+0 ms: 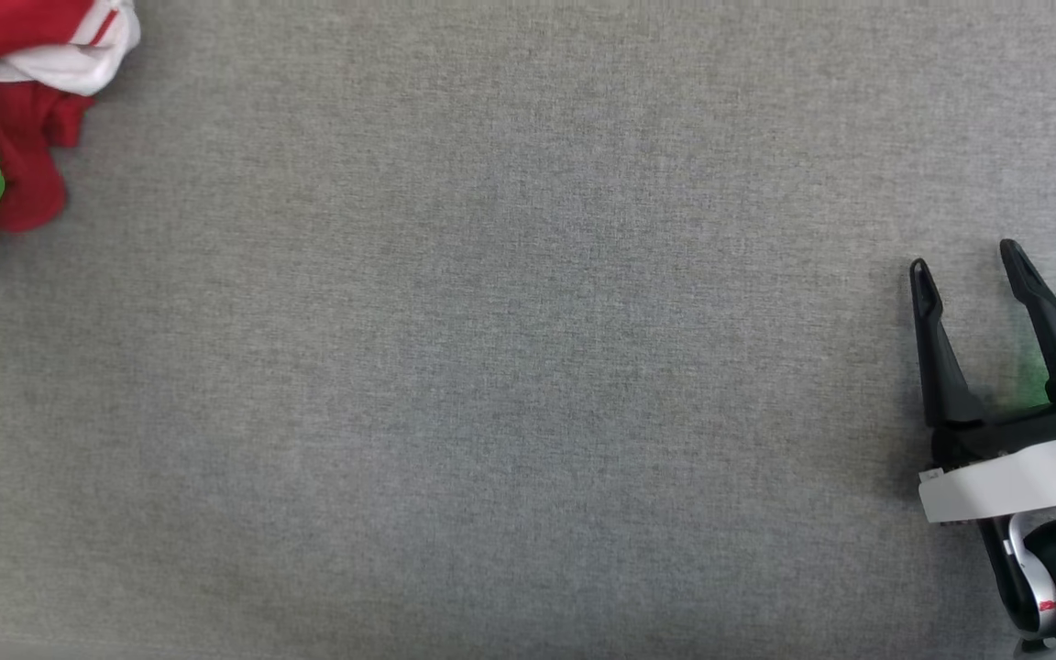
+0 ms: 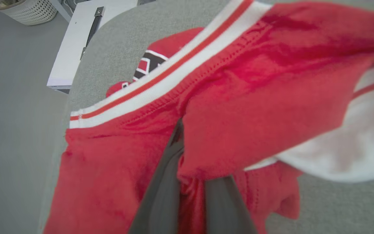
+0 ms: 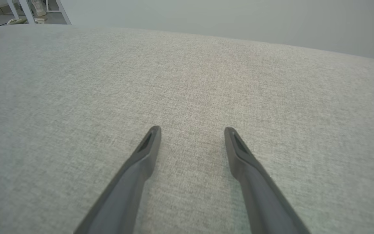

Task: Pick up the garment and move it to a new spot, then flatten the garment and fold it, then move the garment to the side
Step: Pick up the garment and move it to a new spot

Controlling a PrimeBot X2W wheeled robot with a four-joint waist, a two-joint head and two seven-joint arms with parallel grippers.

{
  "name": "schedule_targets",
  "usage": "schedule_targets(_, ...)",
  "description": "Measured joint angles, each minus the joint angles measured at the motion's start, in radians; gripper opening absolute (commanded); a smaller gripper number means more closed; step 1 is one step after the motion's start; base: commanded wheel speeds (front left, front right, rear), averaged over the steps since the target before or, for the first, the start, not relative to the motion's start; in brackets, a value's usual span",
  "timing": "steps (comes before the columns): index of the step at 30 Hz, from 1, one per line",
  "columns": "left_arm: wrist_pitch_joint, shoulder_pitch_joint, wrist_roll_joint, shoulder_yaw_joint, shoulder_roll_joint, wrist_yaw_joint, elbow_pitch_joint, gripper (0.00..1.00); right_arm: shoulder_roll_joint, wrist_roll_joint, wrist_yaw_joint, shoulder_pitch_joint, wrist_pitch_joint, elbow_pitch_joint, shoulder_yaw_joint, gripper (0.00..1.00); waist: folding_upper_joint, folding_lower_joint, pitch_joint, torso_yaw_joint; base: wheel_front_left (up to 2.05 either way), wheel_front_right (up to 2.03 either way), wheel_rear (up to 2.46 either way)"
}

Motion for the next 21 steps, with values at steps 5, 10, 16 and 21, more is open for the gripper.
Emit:
schedule_targets(5,-0.137,0.0,-0.001,0.019,-0.01,0.0,0.016,0.0,0.009,0.001,0.0,0.002,-0.006,0.032,0.001,1.0,0.0,0.0,-0.054,0.008,0.0,0.0,0.0)
schedule_targets(10,-0.239,0.005,0.008,0.017,-0.03,0.001,-0.002,0.0,0.027,0.006,0.0,0.02,-0.026,0.077,0.002,1.0,0.0,0.0,-0.125,0.014,0.0,0.0,0.0)
schedule_targets(16,-0.3,0.028,0.033,-0.006,-0.054,0.023,-0.092,0.0,0.056,0.008,0.0,0.047,-0.056,0.135,0.003,1.0,0.0,-0.0001,-0.23,0.018,0.0,0.0,0.0)
schedule_targets(21,-0.291,0.064,0.048,-0.032,-0.081,0.05,-0.22,0.0,0.081,0.008,0.0,0.074,-0.069,0.166,-0.001,1.0,0.0,-0.0002,-0.326,0.017,0.0,0.0,0.0)
